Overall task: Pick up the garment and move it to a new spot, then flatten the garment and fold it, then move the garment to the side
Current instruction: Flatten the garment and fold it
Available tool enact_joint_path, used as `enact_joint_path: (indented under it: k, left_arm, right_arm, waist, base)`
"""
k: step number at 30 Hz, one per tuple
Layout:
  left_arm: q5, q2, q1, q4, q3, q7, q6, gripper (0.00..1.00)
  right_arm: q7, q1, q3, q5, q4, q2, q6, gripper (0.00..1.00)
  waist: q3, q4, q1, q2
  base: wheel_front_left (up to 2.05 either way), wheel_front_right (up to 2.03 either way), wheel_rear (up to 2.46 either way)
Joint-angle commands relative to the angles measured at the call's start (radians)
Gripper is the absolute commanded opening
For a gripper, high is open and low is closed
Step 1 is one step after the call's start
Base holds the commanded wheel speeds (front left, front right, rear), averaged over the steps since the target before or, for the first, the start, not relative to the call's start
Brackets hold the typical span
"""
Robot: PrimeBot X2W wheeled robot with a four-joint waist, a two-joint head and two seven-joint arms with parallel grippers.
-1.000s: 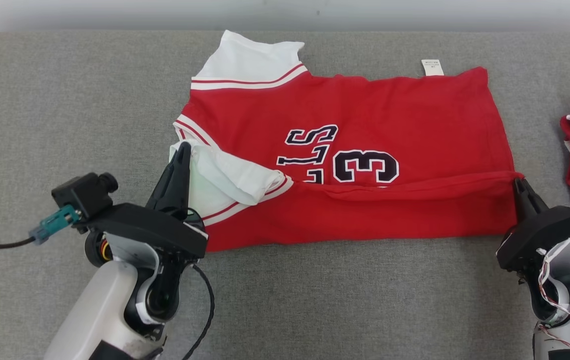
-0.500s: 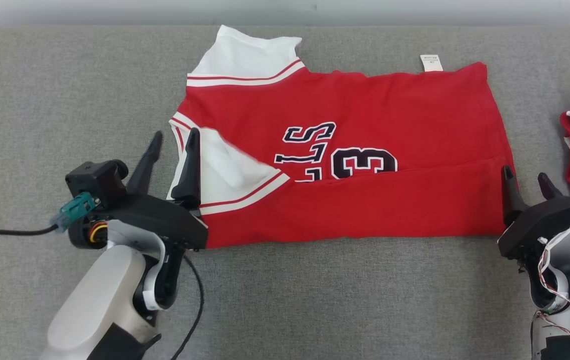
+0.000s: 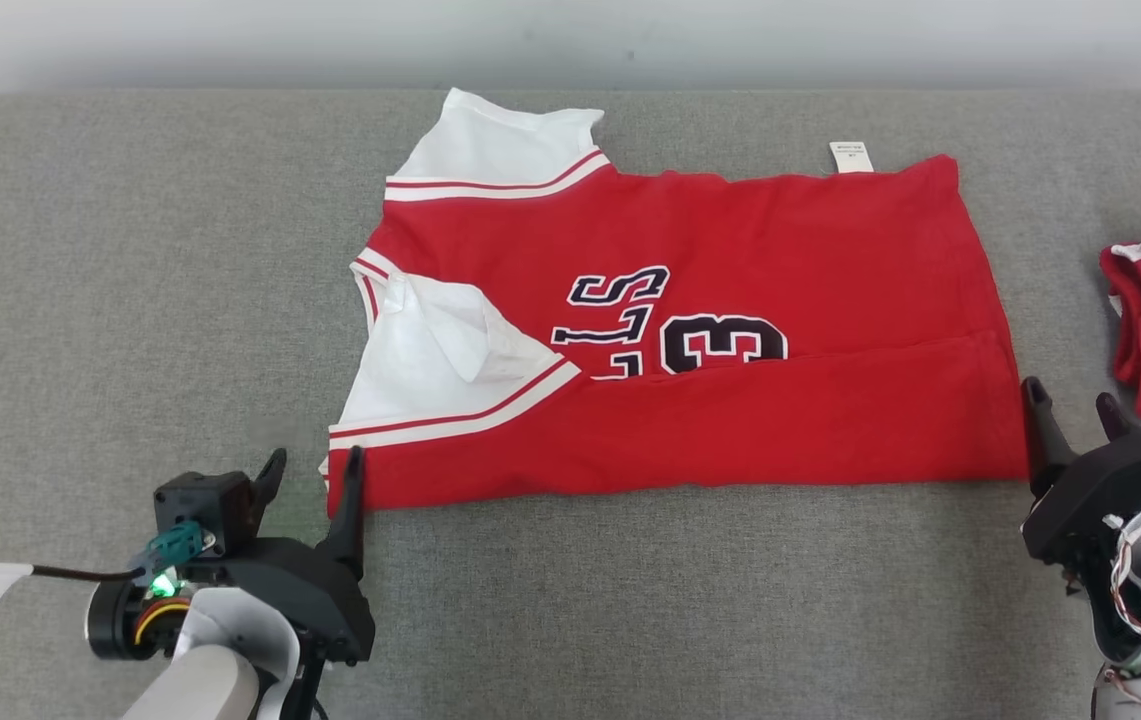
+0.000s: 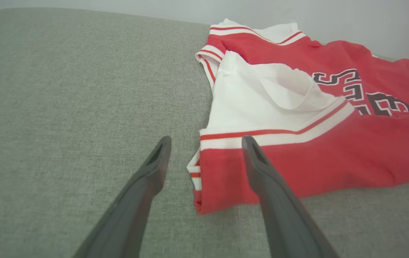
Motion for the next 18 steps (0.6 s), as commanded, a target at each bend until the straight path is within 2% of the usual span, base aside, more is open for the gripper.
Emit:
enact_joint_path:
  k: [1, 4, 12, 17, 18]
  left_arm:
    - [-0.010, 0.004, 0.017, -0.010, -0.001, 0.014, 0.017, 1.00]
    - [-0.006, 0.014, 0.027, -0.021, -0.006, 0.050, 0.052, 1.00]
    - [-0.018, 0.002, 0.016, 0.020, -0.011, 0.088, 0.080, 1.00]
    - [-0.027, -0.015, 0.001, 0.051, -0.021, 0.113, 0.077, 1.00]
    - [-0.028, -0.018, 0.001, 0.056, -0.025, 0.120, 0.070, 0.43]
  right_arm:
    - [0.006, 0.017, -0.003, 0.010, -0.007, 0.001, -0.002, 1.00]
    - [0.013, 0.027, 0.003, 0.017, -0.010, 0.001, -0.002, 1.00]
    - [0.005, 0.001, 0.028, 0.023, 0.016, 0.001, -0.002, 1.00]
    - [0.003, -0.012, 0.043, 0.013, 0.034, 0.001, -0.002, 1.00]
    - [0.007, -0.016, 0.044, 0.010, 0.040, 0.001, -0.002, 1.00]
  waist:
    - [-0.001, -0.002, 0.0001, -0.0001]
    - [0.000, -0.007, 0.0001, -0.0001]
    - [0.017, -0.021, 0.0001, -0.0001]
    - [0.025, -0.026, 0.0001, -0.0001]
    - [0.026, -0.027, 0.0001, -0.0001]
  base:
    - [0.00, 0.00, 0.00]
    - [0.00, 0.00, 0.00]
    - [0.00, 0.00, 0.00]
    - [0.00, 0.00, 0.00]
    - [0.00, 0.00, 0.00]
